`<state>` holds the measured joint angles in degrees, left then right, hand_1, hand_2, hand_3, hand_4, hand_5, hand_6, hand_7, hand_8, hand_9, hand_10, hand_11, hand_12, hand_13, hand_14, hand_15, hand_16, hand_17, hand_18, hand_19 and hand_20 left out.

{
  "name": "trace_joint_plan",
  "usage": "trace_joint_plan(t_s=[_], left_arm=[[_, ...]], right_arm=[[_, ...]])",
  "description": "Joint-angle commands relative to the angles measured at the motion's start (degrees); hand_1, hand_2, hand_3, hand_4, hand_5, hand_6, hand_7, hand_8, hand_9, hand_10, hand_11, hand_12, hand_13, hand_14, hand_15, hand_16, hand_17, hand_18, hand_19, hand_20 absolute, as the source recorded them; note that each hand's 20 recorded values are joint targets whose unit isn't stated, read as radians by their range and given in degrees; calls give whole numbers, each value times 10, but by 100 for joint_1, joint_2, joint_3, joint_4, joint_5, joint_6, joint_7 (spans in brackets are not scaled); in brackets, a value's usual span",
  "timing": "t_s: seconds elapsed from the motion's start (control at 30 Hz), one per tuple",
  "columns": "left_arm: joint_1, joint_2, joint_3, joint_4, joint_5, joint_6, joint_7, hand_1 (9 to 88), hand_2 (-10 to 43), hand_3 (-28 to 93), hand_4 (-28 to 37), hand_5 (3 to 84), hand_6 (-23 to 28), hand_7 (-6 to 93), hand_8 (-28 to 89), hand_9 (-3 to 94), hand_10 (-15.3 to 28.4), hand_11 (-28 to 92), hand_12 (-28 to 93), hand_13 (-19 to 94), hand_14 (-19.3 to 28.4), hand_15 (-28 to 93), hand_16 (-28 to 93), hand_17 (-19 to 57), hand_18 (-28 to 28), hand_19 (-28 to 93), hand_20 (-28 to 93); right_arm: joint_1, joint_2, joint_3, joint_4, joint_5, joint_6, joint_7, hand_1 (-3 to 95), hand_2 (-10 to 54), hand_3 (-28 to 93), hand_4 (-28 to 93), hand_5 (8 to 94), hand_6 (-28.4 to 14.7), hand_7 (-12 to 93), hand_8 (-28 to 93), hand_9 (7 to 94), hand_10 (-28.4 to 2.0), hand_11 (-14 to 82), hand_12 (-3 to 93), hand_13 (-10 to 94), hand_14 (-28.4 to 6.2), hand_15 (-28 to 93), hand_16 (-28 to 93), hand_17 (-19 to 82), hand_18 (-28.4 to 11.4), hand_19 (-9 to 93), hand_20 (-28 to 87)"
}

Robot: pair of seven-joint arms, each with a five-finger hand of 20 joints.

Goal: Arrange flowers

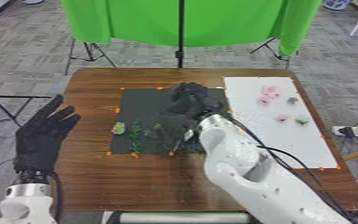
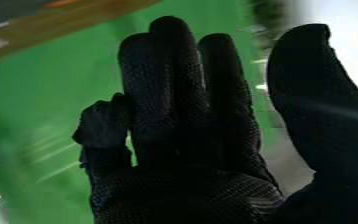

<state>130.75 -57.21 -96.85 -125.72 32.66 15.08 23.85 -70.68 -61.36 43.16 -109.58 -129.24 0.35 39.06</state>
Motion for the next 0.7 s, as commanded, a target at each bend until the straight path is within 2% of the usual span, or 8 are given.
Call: trace_joint_plan(t_s=[0.03, 0.23, 0.33, 0.7], left_arm=[[10, -112, 87, 28, -40, 66, -10, 250, 93, 758, -207, 401, 103, 126, -85, 377, 206, 284, 134, 264, 262, 556, -74, -80, 232, 495, 251], [25, -105, 102, 17, -63, 90, 28, 251, 94, 757, -208, 399, 103, 126, -85, 377, 206, 285, 134, 264, 263, 556, -75, -80, 232, 495, 250], [15, -90, 130, 19, -78, 88, 88, 251, 94, 758, -208, 399, 103, 127, -85, 377, 206, 286, 134, 264, 262, 555, -75, -80, 232, 495, 251], [26, -95, 150, 38, -73, 41, 68, 252, 94, 758, -205, 402, 105, 127, -85, 378, 207, 287, 134, 265, 262, 556, -75, -80, 232, 496, 251]], right_arm=[[-358, 1782, 1047, 494, -85, 170, 1035, 379, -95, 781, -283, 610, -5, 135, -119, 679, -168, 253, 139, 582, -138, 707, 91, 260, -247, 932, 523], [-403, 2005, 1462, 884, 197, -459, 1554, 372, -95, 780, -283, 581, -10, 129, -118, 681, -184, 227, 138, 585, -146, 700, 88, 269, -262, 932, 520], [-463, 2002, 1618, 992, 419, -758, 1488, 369, -95, 781, -283, 564, -8, 131, -117, 664, -192, 222, 140, 568, -155, 705, 90, 260, -265, 932, 527], [-587, 1761, 1408, 1208, 409, -1005, 1430, 366, -95, 794, -283, 579, 11, 147, -118, 643, -197, 215, 143, 539, -158, 708, 88, 232, -269, 926, 518]])
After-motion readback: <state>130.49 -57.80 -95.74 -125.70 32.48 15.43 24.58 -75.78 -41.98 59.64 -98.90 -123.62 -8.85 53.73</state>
